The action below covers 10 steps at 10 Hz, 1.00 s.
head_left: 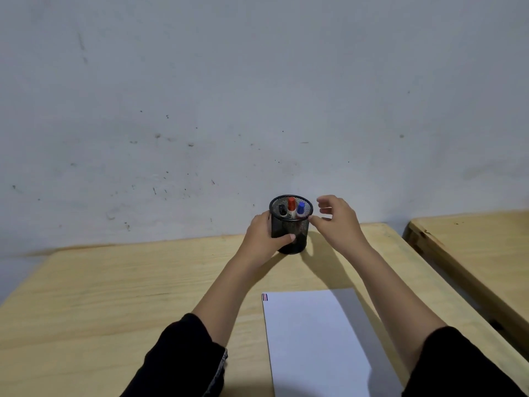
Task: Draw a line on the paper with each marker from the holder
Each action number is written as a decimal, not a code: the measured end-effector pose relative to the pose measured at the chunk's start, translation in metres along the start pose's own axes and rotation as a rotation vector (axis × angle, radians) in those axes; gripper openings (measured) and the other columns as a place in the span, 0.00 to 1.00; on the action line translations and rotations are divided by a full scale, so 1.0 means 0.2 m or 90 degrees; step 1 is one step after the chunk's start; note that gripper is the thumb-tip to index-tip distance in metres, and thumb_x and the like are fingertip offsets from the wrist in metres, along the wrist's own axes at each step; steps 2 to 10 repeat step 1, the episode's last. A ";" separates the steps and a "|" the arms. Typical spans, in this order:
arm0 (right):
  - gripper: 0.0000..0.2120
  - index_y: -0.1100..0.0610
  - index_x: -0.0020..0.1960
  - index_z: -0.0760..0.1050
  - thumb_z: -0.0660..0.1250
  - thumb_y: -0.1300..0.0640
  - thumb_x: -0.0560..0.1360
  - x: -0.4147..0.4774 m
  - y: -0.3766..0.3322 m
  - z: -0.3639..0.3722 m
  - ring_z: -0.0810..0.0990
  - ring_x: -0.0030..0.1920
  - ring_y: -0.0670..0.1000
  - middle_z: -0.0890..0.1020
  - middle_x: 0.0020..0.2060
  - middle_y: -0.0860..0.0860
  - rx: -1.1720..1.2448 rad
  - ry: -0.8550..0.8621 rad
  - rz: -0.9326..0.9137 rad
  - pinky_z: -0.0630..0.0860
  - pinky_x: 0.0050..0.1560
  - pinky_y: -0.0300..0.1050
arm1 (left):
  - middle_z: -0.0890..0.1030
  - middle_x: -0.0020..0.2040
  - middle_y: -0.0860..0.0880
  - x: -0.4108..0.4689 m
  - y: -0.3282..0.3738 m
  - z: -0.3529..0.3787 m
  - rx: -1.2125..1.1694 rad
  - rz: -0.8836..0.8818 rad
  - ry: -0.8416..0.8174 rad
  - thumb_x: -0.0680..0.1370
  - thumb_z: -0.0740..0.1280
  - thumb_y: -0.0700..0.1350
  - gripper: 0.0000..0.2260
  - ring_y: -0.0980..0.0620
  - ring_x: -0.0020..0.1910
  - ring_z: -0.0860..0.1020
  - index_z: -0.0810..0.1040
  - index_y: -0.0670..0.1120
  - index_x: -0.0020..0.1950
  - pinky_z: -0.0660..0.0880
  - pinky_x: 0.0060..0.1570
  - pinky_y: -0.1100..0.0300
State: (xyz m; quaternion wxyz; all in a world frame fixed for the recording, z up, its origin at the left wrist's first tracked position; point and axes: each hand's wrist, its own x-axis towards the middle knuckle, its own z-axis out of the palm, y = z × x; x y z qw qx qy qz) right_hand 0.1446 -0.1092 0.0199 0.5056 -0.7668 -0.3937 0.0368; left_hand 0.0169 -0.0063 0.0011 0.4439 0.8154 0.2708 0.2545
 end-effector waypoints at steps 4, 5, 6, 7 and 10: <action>0.19 0.62 0.62 0.71 0.68 0.63 0.72 -0.07 0.02 -0.03 0.74 0.57 0.51 0.74 0.60 0.58 0.000 -0.007 0.046 0.72 0.57 0.42 | 0.69 0.51 0.57 -0.13 0.04 -0.03 -0.006 -0.014 -0.016 0.74 0.71 0.42 0.23 0.57 0.55 0.67 0.69 0.44 0.66 0.66 0.48 0.72; 0.19 0.62 0.62 0.71 0.68 0.63 0.72 -0.07 0.02 -0.03 0.74 0.57 0.51 0.74 0.60 0.58 0.000 -0.007 0.046 0.72 0.57 0.42 | 0.69 0.51 0.57 -0.13 0.04 -0.03 -0.006 -0.014 -0.016 0.74 0.71 0.42 0.23 0.57 0.55 0.67 0.69 0.44 0.66 0.66 0.48 0.72; 0.19 0.62 0.62 0.71 0.68 0.63 0.72 -0.07 0.02 -0.03 0.74 0.57 0.51 0.74 0.60 0.58 0.000 -0.007 0.046 0.72 0.57 0.42 | 0.69 0.51 0.57 -0.13 0.04 -0.03 -0.006 -0.014 -0.016 0.74 0.71 0.42 0.23 0.57 0.55 0.67 0.69 0.44 0.66 0.66 0.48 0.72; 0.19 0.62 0.62 0.71 0.68 0.63 0.72 -0.07 0.02 -0.03 0.74 0.57 0.51 0.74 0.60 0.58 0.000 -0.007 0.046 0.72 0.57 0.42 | 0.69 0.51 0.57 -0.13 0.04 -0.03 -0.006 -0.014 -0.016 0.74 0.71 0.42 0.23 0.57 0.55 0.67 0.69 0.44 0.66 0.66 0.48 0.72; 0.19 0.62 0.62 0.71 0.68 0.63 0.72 -0.07 0.02 -0.03 0.74 0.57 0.51 0.74 0.60 0.58 0.000 -0.007 0.046 0.72 0.57 0.42 | 0.69 0.51 0.57 -0.13 0.04 -0.03 -0.006 -0.014 -0.016 0.74 0.71 0.42 0.23 0.57 0.55 0.67 0.69 0.44 0.66 0.66 0.48 0.72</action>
